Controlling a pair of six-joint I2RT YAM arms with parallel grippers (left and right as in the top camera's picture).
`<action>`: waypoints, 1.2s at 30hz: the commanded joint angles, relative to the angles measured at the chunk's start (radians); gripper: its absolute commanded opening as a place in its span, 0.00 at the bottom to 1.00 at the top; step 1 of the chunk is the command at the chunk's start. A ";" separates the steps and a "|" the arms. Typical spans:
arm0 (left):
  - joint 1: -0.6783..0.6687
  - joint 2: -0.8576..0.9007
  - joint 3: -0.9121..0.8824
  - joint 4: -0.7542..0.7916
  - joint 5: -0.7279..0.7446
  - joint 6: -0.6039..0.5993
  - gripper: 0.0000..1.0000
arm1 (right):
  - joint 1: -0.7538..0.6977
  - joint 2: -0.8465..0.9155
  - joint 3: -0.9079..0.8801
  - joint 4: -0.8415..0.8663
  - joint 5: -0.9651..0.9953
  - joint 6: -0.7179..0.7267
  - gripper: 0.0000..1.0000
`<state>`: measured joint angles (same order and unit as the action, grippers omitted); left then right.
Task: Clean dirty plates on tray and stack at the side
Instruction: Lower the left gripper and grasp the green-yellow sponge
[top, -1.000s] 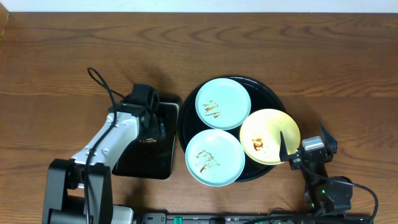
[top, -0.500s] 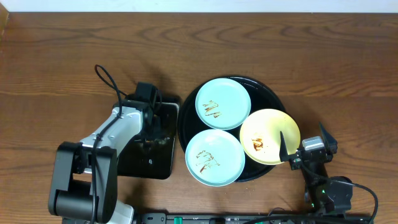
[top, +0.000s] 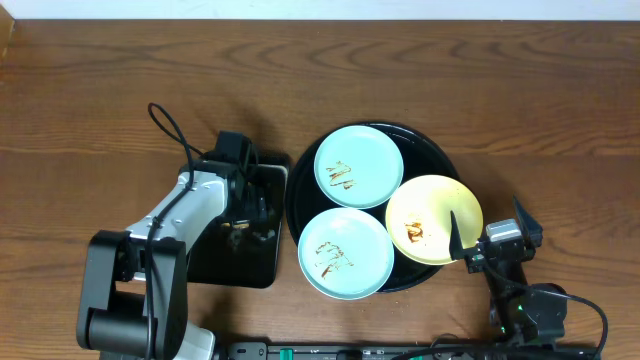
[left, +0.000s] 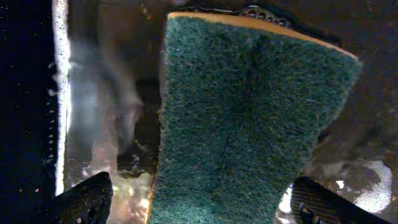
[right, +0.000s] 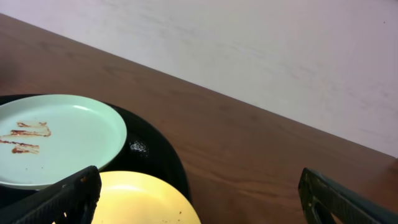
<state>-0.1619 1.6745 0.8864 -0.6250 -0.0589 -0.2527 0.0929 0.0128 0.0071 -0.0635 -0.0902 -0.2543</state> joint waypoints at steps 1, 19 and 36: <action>0.000 -0.004 0.036 -0.013 -0.009 0.035 0.91 | 0.009 -0.006 -0.002 -0.004 -0.004 0.007 0.99; 0.000 -0.002 0.074 0.030 -0.009 0.077 0.76 | 0.009 -0.006 -0.002 -0.004 -0.004 0.007 0.99; 0.000 -0.002 0.074 0.067 -0.006 0.062 0.07 | 0.009 -0.006 -0.002 -0.004 -0.004 0.007 0.99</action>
<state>-0.1619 1.6745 0.9432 -0.5625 -0.0589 -0.1825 0.0929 0.0128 0.0071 -0.0635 -0.0902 -0.2546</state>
